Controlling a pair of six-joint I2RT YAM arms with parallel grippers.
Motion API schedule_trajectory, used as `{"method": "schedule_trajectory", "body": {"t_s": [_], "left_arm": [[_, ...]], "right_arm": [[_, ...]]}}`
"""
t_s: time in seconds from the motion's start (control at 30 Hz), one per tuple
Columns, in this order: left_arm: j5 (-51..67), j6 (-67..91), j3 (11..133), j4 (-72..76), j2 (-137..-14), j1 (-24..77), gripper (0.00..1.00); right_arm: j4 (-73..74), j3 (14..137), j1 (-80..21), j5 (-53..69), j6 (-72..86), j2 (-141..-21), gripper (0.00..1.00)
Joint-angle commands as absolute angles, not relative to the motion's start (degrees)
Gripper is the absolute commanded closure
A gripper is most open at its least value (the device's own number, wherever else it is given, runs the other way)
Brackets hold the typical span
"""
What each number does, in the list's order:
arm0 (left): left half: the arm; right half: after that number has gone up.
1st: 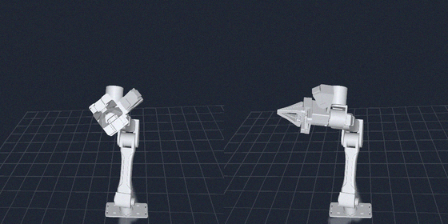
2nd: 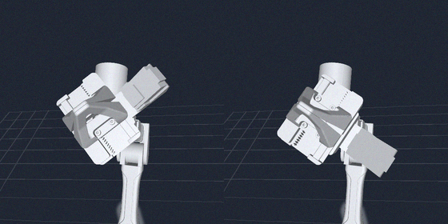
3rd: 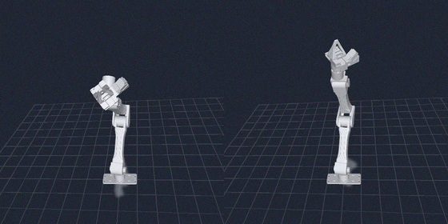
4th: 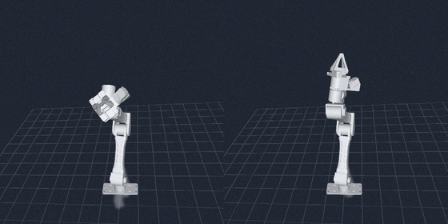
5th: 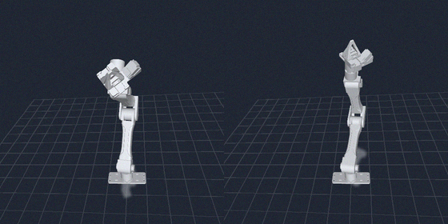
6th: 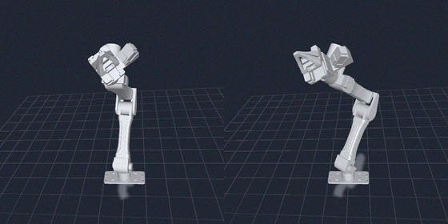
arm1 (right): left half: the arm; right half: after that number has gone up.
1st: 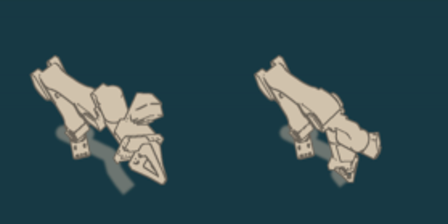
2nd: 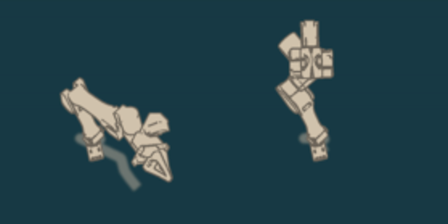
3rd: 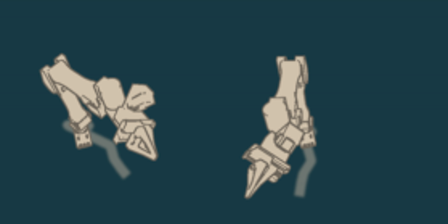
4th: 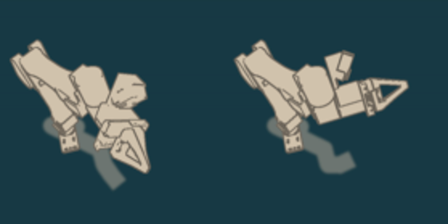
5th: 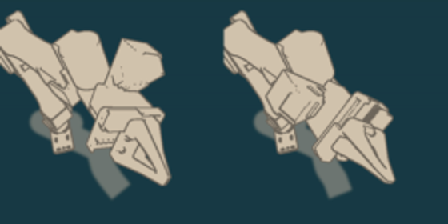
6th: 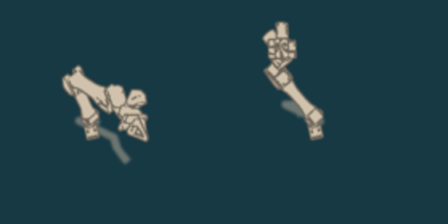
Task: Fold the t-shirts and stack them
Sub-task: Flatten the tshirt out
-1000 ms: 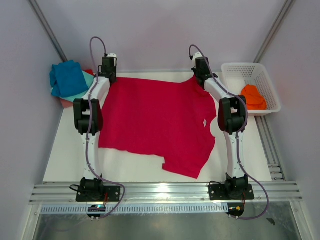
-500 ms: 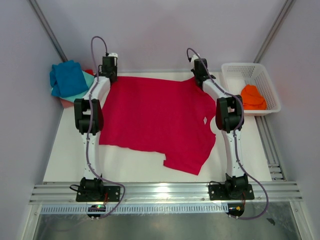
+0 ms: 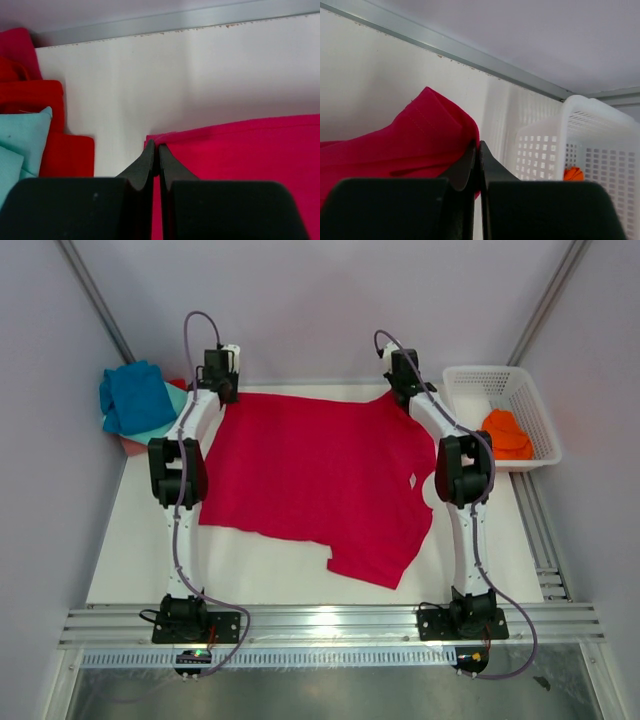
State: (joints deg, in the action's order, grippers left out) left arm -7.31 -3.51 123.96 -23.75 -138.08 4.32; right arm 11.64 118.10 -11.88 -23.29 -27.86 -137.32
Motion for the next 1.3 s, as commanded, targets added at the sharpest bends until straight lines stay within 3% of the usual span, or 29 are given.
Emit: {"method": "schedule_trajectory", "body": {"t_s": [0.0,0.23,0.63,1.27], "left_arm": [[-2.7,-3.6,126.6,-28.0,-133.8,4.0,1.00],[-1.8,-3.1,125.4,-28.2,-130.3,4.0,1.00],[-1.8,-2.4,126.4,-30.1,-129.1,4.0,1.00],[-4.2,-1.3,124.9,-28.3,-129.5,4.0,1.00]], "right_arm": [[13.0,119.5,-12.1,-22.9,-30.9,-127.5,0.97],[10.7,115.2,-13.0,-19.3,-37.0,-124.7,0.97],[14.7,122.8,-15.8,-16.2,-36.9,-132.8,0.97],[9.3,124.6,-16.1,-27.7,-37.4,-136.8,0.97]]}}
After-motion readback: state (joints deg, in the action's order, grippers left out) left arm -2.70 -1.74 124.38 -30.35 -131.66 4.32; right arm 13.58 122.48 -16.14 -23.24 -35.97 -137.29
